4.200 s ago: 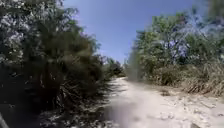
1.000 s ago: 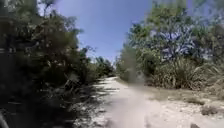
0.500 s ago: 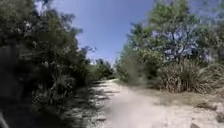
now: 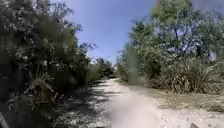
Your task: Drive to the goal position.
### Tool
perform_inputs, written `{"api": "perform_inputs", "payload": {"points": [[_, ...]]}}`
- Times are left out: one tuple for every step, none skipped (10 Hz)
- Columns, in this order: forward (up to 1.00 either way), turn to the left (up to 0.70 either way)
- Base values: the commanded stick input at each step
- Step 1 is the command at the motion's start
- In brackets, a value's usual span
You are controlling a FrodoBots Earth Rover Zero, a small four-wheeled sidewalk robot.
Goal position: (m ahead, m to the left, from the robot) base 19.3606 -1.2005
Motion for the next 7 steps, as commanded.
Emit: {"api": "perform_inputs", "payload": {"points": [[0.45,0.02],[0.45,0.02],[0.45,0.02],[0.45,0.02],[0.45,0.02],[0.45,0.02],[0.45,0.02]]}}
